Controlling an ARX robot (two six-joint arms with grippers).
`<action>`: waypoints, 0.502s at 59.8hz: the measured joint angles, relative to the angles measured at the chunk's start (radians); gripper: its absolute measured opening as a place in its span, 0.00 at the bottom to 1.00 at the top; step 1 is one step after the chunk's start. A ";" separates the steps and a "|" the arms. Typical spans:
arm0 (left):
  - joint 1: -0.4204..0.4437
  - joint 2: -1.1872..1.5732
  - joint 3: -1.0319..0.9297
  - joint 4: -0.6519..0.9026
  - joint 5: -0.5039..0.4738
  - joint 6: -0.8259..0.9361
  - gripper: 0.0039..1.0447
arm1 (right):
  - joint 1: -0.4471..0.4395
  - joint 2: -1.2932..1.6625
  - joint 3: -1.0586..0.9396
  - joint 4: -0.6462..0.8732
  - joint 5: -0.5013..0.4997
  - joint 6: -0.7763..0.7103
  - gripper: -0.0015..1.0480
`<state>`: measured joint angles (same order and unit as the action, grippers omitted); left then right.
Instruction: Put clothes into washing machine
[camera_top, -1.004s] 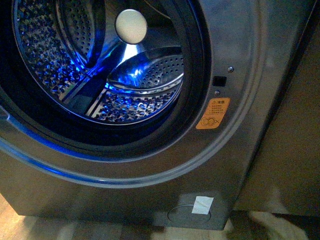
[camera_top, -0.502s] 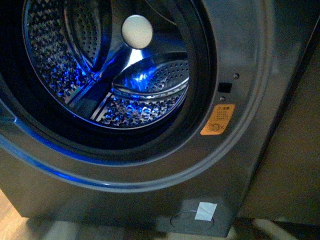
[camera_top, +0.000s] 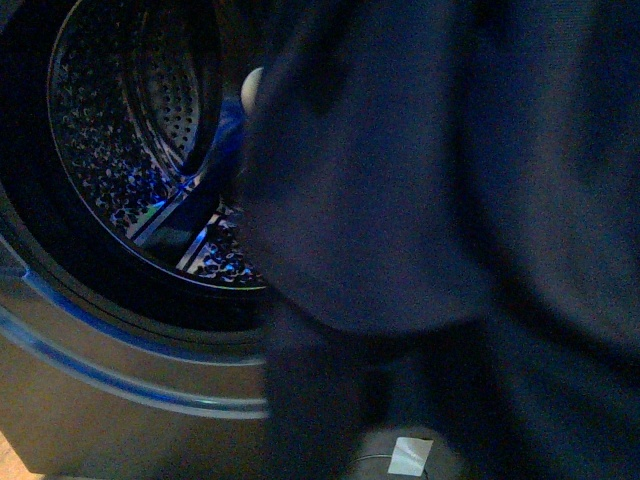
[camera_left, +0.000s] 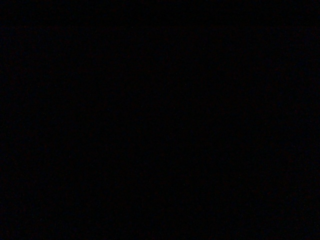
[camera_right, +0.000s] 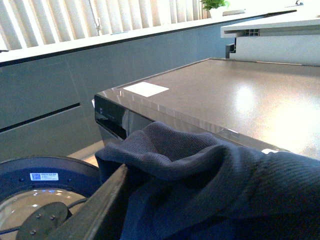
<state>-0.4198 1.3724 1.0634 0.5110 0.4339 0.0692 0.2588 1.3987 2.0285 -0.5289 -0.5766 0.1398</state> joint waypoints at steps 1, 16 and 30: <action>0.005 -0.006 -0.003 0.000 0.006 0.000 0.07 | 0.000 0.000 0.000 0.000 0.000 0.000 0.63; 0.109 -0.077 -0.066 0.000 0.060 0.007 0.07 | 0.000 0.000 0.000 0.000 0.000 0.002 0.94; 0.192 -0.073 -0.161 0.075 0.048 -0.003 0.07 | 0.000 0.000 0.000 0.000 -0.001 0.002 0.93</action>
<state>-0.2279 1.2995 0.9024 0.5858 0.4820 0.0658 0.2588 1.3983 2.0285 -0.5289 -0.5777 0.1417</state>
